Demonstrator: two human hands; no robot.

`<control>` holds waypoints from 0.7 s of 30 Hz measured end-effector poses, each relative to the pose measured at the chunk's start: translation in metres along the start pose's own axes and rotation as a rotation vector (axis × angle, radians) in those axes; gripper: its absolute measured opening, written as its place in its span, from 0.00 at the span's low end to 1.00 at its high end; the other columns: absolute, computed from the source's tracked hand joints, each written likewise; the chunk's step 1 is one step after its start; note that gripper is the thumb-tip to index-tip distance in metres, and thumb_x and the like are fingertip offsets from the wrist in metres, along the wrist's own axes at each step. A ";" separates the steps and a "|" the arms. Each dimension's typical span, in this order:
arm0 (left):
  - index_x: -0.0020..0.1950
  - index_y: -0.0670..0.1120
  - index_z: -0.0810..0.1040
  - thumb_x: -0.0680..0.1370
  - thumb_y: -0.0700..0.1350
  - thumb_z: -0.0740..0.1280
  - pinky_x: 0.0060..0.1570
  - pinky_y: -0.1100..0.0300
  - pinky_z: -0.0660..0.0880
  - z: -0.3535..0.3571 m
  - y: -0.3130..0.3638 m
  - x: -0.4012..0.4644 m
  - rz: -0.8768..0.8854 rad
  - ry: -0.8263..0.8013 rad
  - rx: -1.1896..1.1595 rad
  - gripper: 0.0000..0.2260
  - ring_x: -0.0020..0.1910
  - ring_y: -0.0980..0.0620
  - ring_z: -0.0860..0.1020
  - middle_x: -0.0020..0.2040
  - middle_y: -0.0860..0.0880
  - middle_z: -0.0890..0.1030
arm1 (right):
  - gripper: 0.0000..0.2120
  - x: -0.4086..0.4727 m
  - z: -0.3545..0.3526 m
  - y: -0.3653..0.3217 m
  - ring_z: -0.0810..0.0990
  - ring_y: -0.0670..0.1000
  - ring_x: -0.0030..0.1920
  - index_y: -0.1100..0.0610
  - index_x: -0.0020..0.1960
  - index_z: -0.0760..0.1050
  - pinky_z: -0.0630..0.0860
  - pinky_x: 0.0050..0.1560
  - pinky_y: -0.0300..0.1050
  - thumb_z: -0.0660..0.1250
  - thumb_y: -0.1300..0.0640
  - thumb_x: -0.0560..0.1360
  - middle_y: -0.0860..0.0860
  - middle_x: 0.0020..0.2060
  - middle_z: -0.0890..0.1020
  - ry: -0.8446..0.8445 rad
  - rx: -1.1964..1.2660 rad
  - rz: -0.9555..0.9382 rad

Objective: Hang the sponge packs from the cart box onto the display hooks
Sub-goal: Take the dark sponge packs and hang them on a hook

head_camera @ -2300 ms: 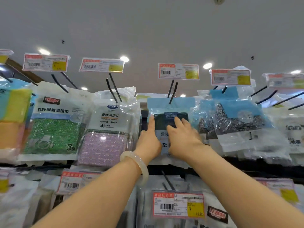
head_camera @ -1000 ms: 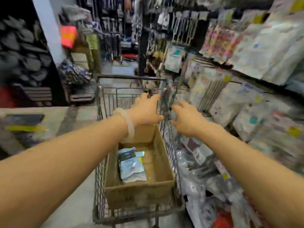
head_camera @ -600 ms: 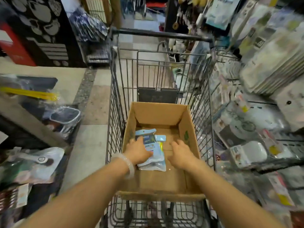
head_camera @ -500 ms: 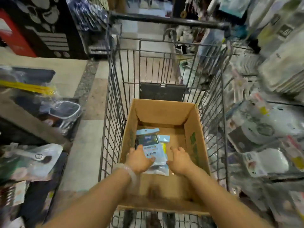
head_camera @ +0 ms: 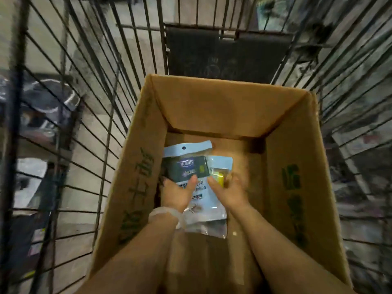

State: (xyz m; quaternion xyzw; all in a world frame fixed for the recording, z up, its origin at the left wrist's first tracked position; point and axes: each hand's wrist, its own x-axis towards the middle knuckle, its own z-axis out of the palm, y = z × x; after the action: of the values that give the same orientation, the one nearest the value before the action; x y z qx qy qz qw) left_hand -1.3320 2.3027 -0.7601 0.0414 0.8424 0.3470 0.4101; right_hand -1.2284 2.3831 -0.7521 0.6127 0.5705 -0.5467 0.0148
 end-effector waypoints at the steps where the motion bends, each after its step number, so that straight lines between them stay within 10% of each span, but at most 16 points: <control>1: 0.65 0.39 0.69 0.69 0.49 0.74 0.61 0.47 0.72 0.002 -0.003 0.001 0.010 -0.032 -0.023 0.29 0.61 0.41 0.75 0.62 0.39 0.76 | 0.19 0.002 0.002 0.002 0.82 0.58 0.51 0.60 0.56 0.77 0.78 0.55 0.57 0.72 0.51 0.70 0.58 0.51 0.83 -0.004 0.041 0.012; 6: 0.66 0.48 0.63 0.62 0.49 0.78 0.60 0.55 0.70 0.012 -0.008 -0.007 -0.007 -0.124 0.125 0.38 0.60 0.48 0.70 0.57 0.49 0.73 | 0.22 0.000 0.005 0.013 0.81 0.53 0.51 0.55 0.59 0.76 0.75 0.52 0.44 0.74 0.49 0.67 0.52 0.52 0.83 -0.033 0.172 0.175; 16: 0.64 0.48 0.66 0.57 0.43 0.81 0.59 0.46 0.74 -0.026 0.029 -0.050 0.052 -0.199 -0.033 0.39 0.60 0.46 0.73 0.60 0.46 0.74 | 0.23 -0.059 -0.028 -0.022 0.80 0.55 0.53 0.58 0.59 0.72 0.78 0.54 0.51 0.75 0.59 0.67 0.55 0.52 0.81 -0.021 0.378 0.060; 21: 0.61 0.49 0.66 0.62 0.37 0.78 0.34 0.69 0.77 -0.068 0.075 -0.118 0.272 -0.289 -0.206 0.33 0.49 0.58 0.77 0.52 0.53 0.77 | 0.13 -0.138 -0.060 -0.068 0.80 0.46 0.43 0.51 0.46 0.73 0.75 0.38 0.33 0.74 0.62 0.67 0.47 0.42 0.81 0.096 0.416 -0.178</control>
State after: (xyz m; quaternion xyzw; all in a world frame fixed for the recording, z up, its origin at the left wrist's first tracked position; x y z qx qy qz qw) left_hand -1.3189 2.2796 -0.6068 0.1617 0.7217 0.4739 0.4779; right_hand -1.2032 2.3507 -0.5923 0.5749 0.4976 -0.6220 -0.1872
